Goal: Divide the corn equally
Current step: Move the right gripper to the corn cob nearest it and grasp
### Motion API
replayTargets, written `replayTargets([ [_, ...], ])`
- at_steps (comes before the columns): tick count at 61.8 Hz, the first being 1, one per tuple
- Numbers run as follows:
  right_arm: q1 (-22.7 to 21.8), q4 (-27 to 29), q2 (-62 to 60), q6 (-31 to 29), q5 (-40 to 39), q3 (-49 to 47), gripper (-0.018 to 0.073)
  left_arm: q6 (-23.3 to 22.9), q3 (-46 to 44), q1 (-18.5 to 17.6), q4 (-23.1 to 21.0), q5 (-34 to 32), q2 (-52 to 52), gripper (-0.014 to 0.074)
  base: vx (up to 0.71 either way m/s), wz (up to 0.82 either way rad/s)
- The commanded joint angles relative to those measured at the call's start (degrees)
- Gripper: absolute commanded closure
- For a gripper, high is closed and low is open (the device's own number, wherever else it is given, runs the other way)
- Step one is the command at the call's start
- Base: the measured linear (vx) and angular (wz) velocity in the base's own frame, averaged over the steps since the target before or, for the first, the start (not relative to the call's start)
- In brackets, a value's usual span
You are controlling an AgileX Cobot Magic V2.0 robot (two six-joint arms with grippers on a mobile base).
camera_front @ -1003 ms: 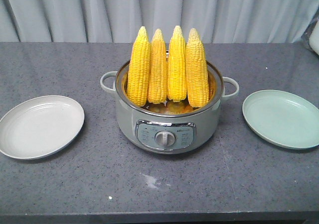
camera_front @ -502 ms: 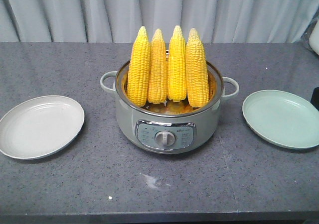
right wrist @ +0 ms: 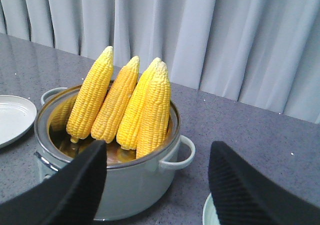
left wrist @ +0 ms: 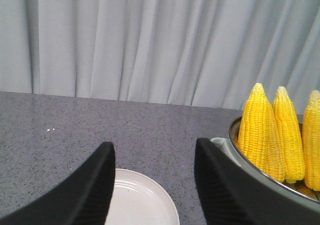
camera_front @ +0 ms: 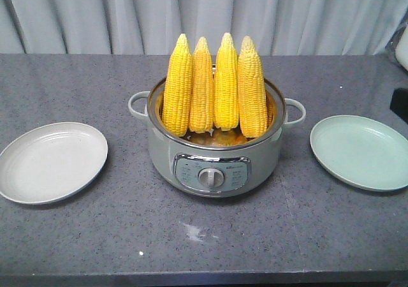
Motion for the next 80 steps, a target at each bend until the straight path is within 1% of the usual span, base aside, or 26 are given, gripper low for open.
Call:
replayTargets([
  [1,-0.1,2.0,5.1,-1.4,-1.1,-6.3,0.0113,0.0,-2.0,0.0,-0.8,-3.7,0.5,0.0237,0.00,0.00],
  [5,-0.1,4.3,9.0,-4.0,0.9,-10.1,0.0113,0.0,-2.0,0.0,-0.8,-3.7,0.5,0.0238,0.00,0.00],
  [11,-0.1,10.2,15.1,-11.4,3.6,-15.1,0.0110,0.0,-2.0,0.0,-0.8,-3.7,0.5,0.0238,0.00,0.00],
  [15,-0.1,13.7,18.7,-15.1,4.5,-17.4,0.0098,0.0,-2.0,0.0,-0.8,-3.7,0.5,0.0238,0.00,0.00],
  [21,-0.1,18.0,23.4,-18.5,4.5,-20.0,0.0060,0.0,-2.0,0.0,-0.8,-3.7,0.5,0.0238,0.00,0.00],
  [25,0.1,19.7,26.4,-19.7,4.6,-21.8,0.0029,0.0,-2.0,0.0,-0.8,-3.7,0.5,0.0238,0.00,0.00],
  [31,2.6,19.4,30.7,-20.7,4.2,-24.6,-0.0010,0.0,-2.0,0.0,-0.8,-3.7,0.5,0.0238,0.00,0.00],
  [36,5.5,19.0,33.9,-21.1,2.4,-26.8,-0.0021,0.0,-2.0,0.0,-0.8,-3.7,0.5,0.0238,0.00,0.00],
  [43,8.4,18.3,38.1,-21.0,-4.6,-28.9,-0.0021,0.0,-2.0,0.0,-0.8,-3.7,0.5,0.0238,0.00,0.00],
  [46,9.0,18.1,39.7,-21.1,-6.0,-29.5,-0.0021,0.0,-2.0,0.0,-0.8,-3.7,0.5,0.0238,0.00,0.00],
  [55,10.3,17.1,45.1,-21.1,-7.5,-31.5,-0.0021,0.0,-2.0,0.0,-0.8,-3.7,0.5,0.0238,0.00,0.00],
  [68,10.3,17.3,52.1,-21.1,-7.7,-35.0,-0.0021,0.0,-2.0,0.0,-0.8,-3.7,0.5,0.0238,0.00,0.00],
  [80,10.8,17.2,56.1,-21.1,-8.2,-37.4,-0.0021,0.0,-2.0,0.0,-0.8,-3.7,0.5,0.0238,0.00,0.00],
])
